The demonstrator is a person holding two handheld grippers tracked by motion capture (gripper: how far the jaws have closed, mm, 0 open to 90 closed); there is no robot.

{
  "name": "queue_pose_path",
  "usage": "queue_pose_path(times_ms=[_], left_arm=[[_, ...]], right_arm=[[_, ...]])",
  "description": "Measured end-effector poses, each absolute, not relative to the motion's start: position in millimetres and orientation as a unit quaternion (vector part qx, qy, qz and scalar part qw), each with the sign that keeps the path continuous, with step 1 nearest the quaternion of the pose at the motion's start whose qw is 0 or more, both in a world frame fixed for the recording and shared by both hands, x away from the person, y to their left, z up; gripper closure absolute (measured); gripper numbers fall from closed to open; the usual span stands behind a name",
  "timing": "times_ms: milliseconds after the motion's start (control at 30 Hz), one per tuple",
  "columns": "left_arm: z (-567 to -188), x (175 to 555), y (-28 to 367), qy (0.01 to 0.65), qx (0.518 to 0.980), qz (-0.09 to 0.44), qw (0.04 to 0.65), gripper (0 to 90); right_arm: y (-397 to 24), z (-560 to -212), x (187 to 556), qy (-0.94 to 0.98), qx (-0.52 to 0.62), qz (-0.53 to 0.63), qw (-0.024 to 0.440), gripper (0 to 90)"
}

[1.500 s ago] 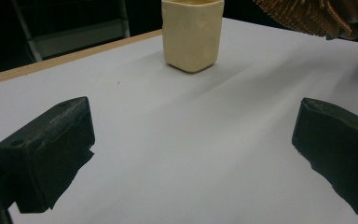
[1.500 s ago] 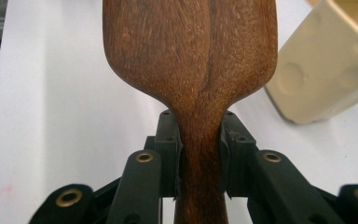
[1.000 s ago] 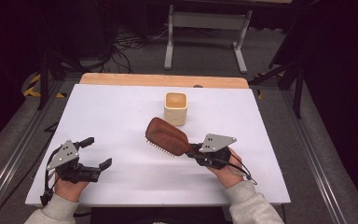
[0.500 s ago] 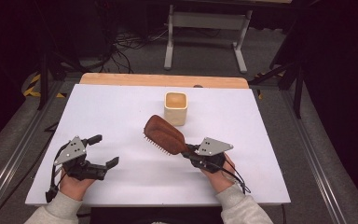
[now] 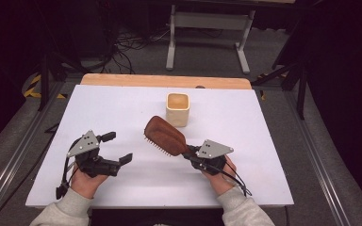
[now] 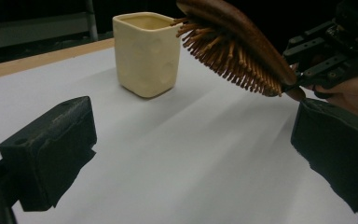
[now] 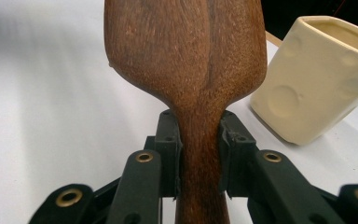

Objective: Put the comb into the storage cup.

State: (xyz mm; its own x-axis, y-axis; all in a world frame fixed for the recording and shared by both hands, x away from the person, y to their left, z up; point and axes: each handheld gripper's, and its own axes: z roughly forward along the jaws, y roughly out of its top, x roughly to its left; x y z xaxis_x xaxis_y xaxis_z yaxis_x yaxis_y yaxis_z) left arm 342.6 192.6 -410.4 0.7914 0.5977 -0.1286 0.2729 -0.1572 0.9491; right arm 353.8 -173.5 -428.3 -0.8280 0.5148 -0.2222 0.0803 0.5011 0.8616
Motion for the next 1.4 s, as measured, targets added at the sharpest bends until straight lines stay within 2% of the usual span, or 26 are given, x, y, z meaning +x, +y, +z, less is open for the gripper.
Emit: queue_pose_path(times_ms=[667, 800, 1000, 1200, 1400], left_arm=[[-397.7, 365.4, 146.7, 0.283, 0.761, 0.084, 0.578, 0.0], [-397.5, 371.7, 139.8, 0.291, 0.767, 0.053, 0.57, 0.1], [-397.7, 378.0, 130.6, 0.295, 0.775, 0.056, 0.555, 0.3], [-397.2, 381.9, 118.4, 0.295, 0.779, 0.035, 0.552, 2.8], [-394.1, 382.0, 106.8, 0.295, 0.791, 0.057, 0.533, 3.7]], right_arm=[[-173.0, -427.3, 352.9, 0.832, 0.175, 0.47, 0.236, 72.1], [-172.7, -426.8, 352.2, 0.832, 0.173, 0.472, 0.236, 72.1], [-172.6, -426.3, 351.8, 0.831, 0.171, 0.472, 0.239, 72.1], [-171.5, -427.2, 351.9, 0.833, 0.17, 0.471, 0.237, 72.1], [-171.6, -426.9, 351.3, 0.832, 0.168, 0.472, 0.241, 72.0]])
